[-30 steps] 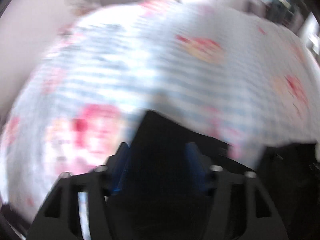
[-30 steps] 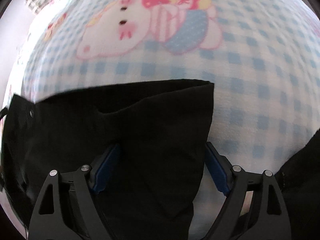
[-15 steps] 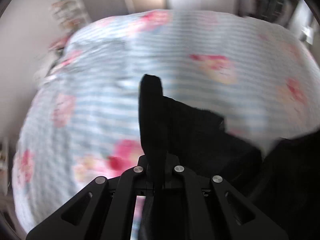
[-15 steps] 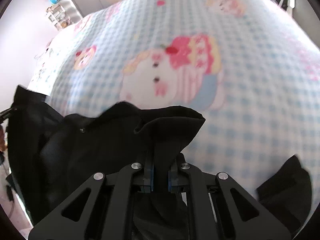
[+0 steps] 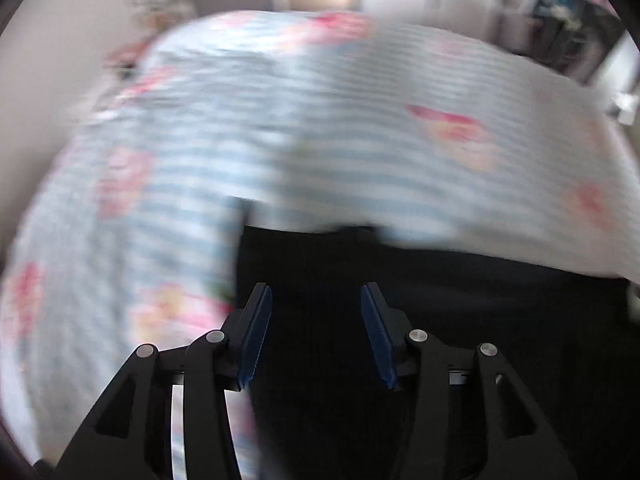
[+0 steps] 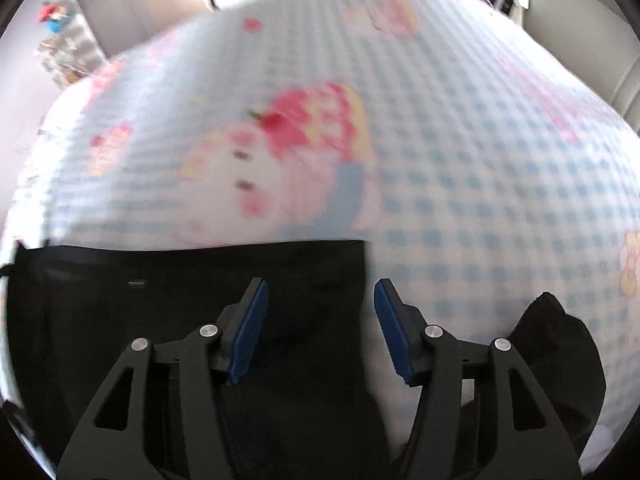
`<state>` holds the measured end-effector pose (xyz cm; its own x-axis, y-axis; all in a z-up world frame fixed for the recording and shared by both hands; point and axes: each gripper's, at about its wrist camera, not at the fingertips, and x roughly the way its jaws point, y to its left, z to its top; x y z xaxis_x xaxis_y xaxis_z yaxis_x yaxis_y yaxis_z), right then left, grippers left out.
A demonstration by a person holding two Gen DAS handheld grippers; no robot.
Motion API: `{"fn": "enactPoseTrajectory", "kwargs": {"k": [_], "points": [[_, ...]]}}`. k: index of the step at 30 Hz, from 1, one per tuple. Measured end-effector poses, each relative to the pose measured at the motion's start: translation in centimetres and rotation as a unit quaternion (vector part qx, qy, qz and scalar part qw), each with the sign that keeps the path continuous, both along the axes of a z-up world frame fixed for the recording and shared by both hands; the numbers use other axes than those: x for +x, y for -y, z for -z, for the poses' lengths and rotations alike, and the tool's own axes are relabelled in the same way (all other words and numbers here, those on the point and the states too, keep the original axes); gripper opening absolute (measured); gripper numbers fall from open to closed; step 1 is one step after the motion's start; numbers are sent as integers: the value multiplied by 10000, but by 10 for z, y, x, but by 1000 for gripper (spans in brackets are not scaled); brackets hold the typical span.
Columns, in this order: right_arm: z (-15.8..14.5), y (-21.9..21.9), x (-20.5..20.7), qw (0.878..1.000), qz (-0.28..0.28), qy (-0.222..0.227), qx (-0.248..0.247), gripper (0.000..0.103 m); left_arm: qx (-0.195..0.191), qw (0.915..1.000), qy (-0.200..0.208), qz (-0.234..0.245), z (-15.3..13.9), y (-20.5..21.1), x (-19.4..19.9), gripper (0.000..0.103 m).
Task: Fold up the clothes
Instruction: 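Lay the black jacket flat on the duvet with both grippers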
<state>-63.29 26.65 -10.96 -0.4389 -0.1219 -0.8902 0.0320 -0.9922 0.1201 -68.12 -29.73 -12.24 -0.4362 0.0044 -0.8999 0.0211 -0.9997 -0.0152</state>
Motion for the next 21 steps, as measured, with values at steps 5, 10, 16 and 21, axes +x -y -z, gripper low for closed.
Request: {"fn": "enactPoseTrajectory", "kwargs": {"k": [5, 10, 16, 21], "points": [[-5, 71, 47, 9900, -926, 522, -930, 62, -638, 9911, 1094, 415, 68, -69, -19, 49], [32, 116, 92, 9704, -1808, 1285, -960, 62, -884, 9879, 1270, 89, 87, -67, -12, 15], [23, 98, 108, 9742, -1502, 1442, -866, 62, -329, 9945, 983, 166, 53, -67, -3, 0], [9, 71, 103, 9805, -1187, 1340, -808, 62, 900, 9905, 684, 778, -2, -128, 6, 0]]}}
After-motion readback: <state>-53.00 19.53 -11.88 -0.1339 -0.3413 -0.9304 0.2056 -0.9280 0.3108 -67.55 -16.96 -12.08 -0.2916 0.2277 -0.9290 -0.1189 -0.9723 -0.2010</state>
